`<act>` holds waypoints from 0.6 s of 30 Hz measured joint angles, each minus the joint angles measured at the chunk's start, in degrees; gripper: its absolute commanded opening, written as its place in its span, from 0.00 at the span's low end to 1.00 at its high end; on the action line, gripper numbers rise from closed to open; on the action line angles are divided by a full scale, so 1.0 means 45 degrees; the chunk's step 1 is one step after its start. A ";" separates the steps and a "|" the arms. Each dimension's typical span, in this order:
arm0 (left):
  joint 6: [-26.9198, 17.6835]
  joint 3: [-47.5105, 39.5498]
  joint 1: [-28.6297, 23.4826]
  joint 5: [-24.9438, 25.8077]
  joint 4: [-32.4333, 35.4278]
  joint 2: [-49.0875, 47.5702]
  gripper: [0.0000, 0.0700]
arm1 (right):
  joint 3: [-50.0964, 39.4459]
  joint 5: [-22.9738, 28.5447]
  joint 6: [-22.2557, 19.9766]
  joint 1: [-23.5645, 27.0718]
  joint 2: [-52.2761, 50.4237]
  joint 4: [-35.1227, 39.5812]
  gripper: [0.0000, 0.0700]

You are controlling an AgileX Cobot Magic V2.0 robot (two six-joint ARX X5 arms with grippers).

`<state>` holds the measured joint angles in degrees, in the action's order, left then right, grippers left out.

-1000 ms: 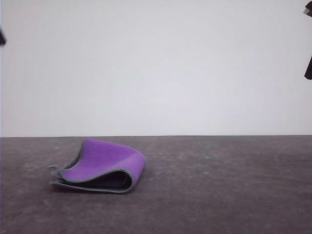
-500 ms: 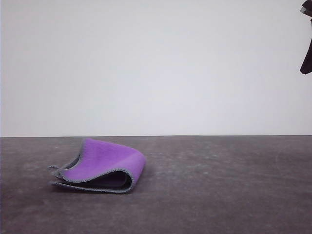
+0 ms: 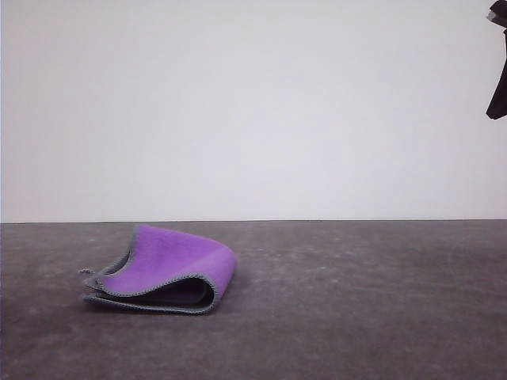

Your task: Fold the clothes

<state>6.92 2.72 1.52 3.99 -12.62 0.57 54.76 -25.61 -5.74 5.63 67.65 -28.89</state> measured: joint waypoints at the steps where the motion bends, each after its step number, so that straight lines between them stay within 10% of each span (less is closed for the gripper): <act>1: 0.0000 0.0000 -0.0003 0.0000 0.0000 0.0056 0.02 | 0.0000 -0.0009 0.0000 0.0000 -0.0006 0.0019 0.01; 18: 0.0000 0.0000 -0.0004 0.0000 0.0000 0.0109 0.02 | 0.0000 0.0028 -0.0006 0.0000 -0.0003 0.0040 0.01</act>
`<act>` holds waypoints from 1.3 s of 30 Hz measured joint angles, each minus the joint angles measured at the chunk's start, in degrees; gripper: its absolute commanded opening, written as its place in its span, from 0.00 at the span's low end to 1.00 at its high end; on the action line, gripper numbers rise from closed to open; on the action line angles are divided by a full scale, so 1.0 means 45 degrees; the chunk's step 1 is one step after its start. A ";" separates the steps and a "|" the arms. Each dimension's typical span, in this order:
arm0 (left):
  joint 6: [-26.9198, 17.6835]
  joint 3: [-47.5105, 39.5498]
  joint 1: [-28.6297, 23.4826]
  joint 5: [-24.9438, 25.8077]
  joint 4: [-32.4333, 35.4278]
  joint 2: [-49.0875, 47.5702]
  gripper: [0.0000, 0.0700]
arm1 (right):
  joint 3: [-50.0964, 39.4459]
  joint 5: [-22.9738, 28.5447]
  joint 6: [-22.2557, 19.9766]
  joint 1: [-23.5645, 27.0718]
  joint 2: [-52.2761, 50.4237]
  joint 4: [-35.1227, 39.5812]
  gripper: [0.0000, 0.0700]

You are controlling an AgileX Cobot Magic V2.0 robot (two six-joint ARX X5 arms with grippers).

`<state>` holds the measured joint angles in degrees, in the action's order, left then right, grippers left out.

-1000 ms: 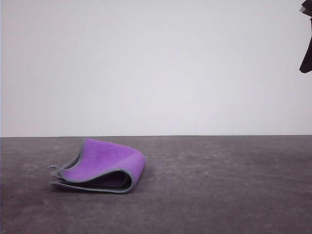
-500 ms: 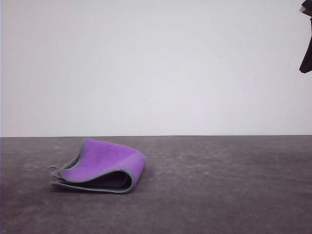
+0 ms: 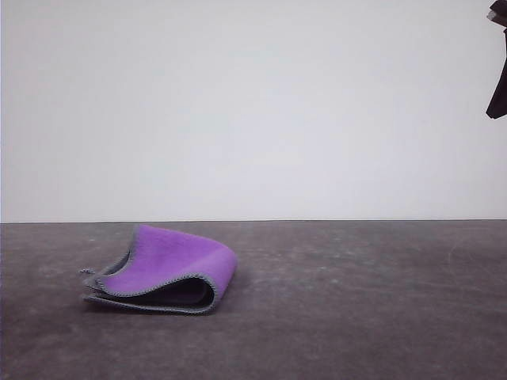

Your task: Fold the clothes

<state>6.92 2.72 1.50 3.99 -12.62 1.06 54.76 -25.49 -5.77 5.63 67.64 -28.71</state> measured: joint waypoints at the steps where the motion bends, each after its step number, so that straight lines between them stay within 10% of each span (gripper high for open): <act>1: 0.0000 0.0000 0.0000 0.0000 0.0000 0.0000 0.02 | -0.0003 0.0054 -0.0010 0.0000 0.0000 0.0119 0.01; 16: 0.0000 0.0000 0.0000 0.0000 0.0000 0.0000 0.02 | -0.7007 0.4339 0.0497 -0.0964 -0.7016 0.5774 0.01; 25: 0.0000 0.0000 0.0004 -0.0004 0.0000 0.0000 0.02 | -1.1882 0.4378 0.0496 -0.1081 -1.3297 0.5705 0.01; 39: 0.0000 0.0000 0.0004 0.0000 0.0004 0.0000 0.02 | -1.1958 0.5262 0.0497 -0.1277 -1.4989 0.4191 0.01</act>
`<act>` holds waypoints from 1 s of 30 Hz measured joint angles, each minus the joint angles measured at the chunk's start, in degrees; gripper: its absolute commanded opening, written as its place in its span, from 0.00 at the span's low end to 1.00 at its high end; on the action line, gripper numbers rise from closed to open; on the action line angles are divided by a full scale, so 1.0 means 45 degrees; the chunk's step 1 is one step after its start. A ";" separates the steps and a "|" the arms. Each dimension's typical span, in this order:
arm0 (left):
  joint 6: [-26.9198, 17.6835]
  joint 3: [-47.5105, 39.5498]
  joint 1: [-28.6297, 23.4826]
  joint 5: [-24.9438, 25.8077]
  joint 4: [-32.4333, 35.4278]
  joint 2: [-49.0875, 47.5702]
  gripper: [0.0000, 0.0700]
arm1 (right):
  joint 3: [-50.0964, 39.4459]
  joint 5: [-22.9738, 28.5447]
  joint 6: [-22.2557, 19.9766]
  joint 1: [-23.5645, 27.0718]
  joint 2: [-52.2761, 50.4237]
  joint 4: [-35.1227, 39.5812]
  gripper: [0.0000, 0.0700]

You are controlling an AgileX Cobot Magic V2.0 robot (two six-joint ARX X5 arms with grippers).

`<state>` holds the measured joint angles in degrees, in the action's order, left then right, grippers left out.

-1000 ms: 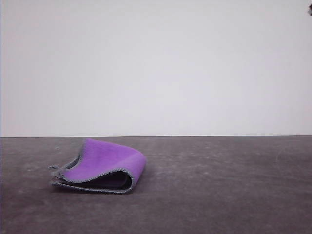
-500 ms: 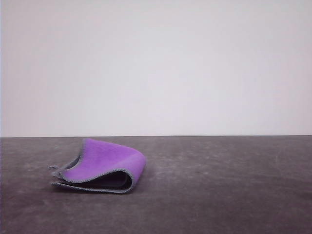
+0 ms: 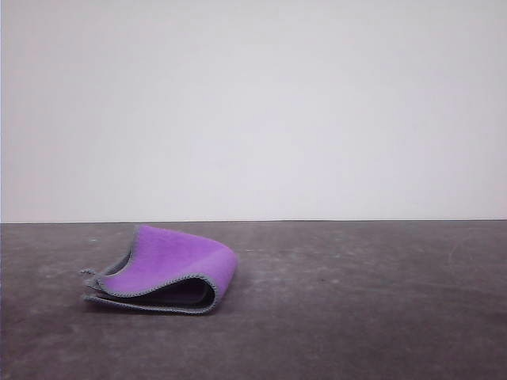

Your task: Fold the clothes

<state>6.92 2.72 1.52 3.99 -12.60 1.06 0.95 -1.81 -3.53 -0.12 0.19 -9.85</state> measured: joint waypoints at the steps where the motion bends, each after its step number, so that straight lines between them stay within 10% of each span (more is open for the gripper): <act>1: 0.0000 0.0000 -0.0004 0.0000 -0.0003 0.0000 0.02 | 0.0000 0.0053 0.0004 0.0000 0.0000 -0.0004 0.01; 30: 0.0000 0.0000 -0.0004 -0.0004 -0.0004 0.0000 0.02 | -0.0010 0.0065 0.0004 0.0000 0.0000 0.0059 0.01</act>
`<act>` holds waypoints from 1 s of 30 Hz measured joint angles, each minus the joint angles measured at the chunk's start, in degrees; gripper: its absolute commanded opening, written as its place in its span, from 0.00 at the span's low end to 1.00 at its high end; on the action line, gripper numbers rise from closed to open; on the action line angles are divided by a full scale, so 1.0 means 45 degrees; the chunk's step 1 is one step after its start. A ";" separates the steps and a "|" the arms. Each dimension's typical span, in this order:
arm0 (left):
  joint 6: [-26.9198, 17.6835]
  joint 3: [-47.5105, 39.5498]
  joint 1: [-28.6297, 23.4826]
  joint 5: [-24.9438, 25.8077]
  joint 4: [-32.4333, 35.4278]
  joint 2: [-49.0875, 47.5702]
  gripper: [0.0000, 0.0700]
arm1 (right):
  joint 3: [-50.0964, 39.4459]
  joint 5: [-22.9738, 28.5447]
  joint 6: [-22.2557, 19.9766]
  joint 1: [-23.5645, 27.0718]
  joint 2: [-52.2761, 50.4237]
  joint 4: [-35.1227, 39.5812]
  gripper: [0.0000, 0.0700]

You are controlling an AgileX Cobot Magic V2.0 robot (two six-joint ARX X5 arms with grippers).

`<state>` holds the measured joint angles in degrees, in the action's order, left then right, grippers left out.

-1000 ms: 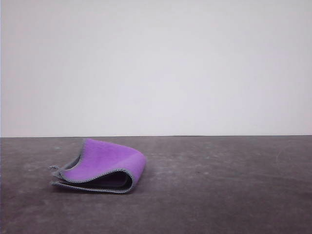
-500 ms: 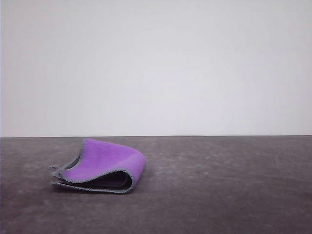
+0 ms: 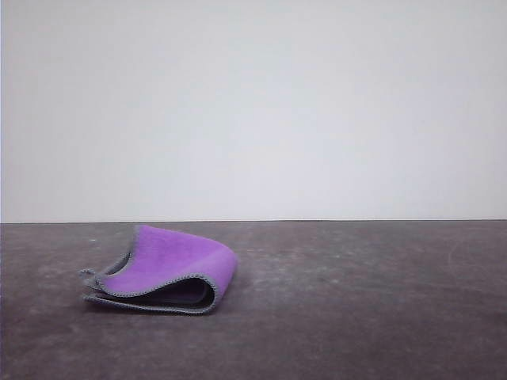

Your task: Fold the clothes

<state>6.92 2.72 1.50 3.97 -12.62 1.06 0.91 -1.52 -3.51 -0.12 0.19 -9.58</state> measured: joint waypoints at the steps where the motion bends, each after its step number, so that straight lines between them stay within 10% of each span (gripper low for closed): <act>1: 0.0000 0.0000 0.0000 0.0004 0.0000 0.0000 0.02 | 0.0000 0.0000 0.0000 0.0000 0.0000 0.0000 0.01; 30: 0.0000 0.0000 0.0000 0.0004 0.0000 0.0000 0.02 | 0.0000 0.0000 0.0000 0.0000 0.0000 0.0000 0.01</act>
<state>6.92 2.72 1.50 3.99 -12.62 1.06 0.91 -1.52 -3.51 -0.12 0.19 -9.58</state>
